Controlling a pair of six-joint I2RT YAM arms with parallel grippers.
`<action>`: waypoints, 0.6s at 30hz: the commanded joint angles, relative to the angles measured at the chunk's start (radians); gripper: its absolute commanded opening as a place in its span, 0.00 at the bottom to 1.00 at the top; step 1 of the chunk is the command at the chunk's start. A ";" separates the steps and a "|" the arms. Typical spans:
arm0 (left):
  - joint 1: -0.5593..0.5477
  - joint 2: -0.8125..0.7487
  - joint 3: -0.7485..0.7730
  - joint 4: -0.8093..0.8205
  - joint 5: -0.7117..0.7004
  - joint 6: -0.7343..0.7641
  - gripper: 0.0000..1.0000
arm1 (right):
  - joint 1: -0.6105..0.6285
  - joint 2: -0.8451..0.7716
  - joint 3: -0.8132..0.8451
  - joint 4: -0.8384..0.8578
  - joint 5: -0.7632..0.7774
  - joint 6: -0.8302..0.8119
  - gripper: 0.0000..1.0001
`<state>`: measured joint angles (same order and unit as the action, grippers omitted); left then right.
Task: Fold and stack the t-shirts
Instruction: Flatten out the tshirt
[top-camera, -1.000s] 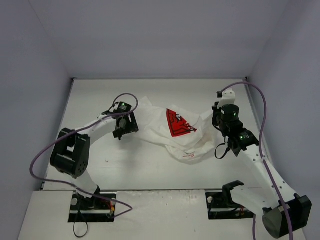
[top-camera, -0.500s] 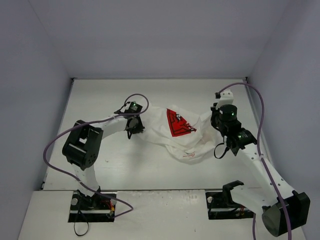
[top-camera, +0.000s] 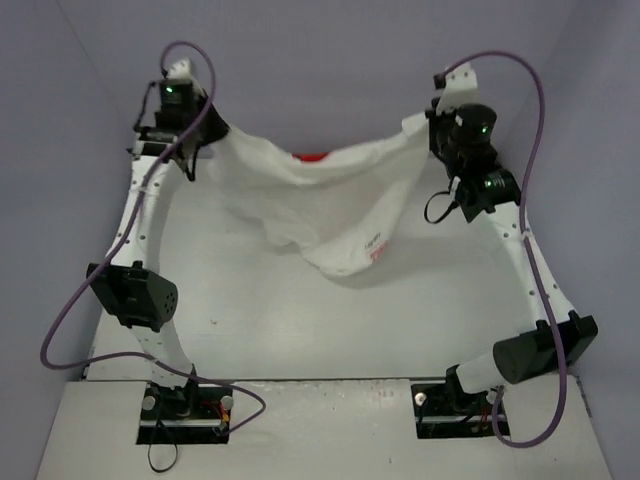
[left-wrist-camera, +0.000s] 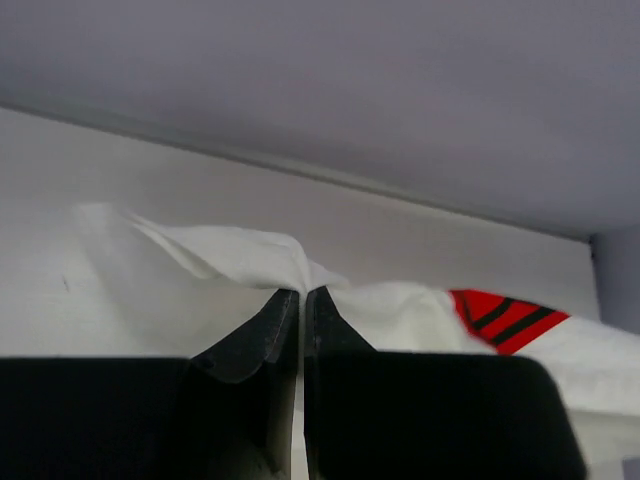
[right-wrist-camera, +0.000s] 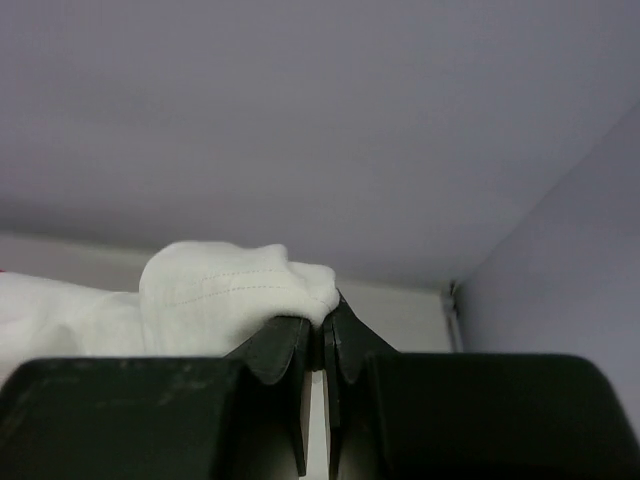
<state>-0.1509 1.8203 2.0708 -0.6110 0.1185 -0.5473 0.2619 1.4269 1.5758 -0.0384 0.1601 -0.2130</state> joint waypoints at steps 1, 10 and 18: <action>0.085 0.035 0.327 -0.095 0.106 0.082 0.00 | -0.041 0.079 0.289 0.184 -0.062 -0.083 0.00; 0.127 -0.130 0.019 -0.039 0.224 0.151 0.00 | -0.043 -0.126 -0.082 0.286 -0.143 -0.062 0.00; 0.123 -0.380 -0.735 0.136 0.217 0.015 0.00 | -0.024 -0.399 -0.699 0.256 -0.210 0.209 0.00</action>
<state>-0.0261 1.5361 1.4981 -0.5509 0.3350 -0.4726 0.2237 1.1477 1.0638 0.1635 0.0064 -0.1615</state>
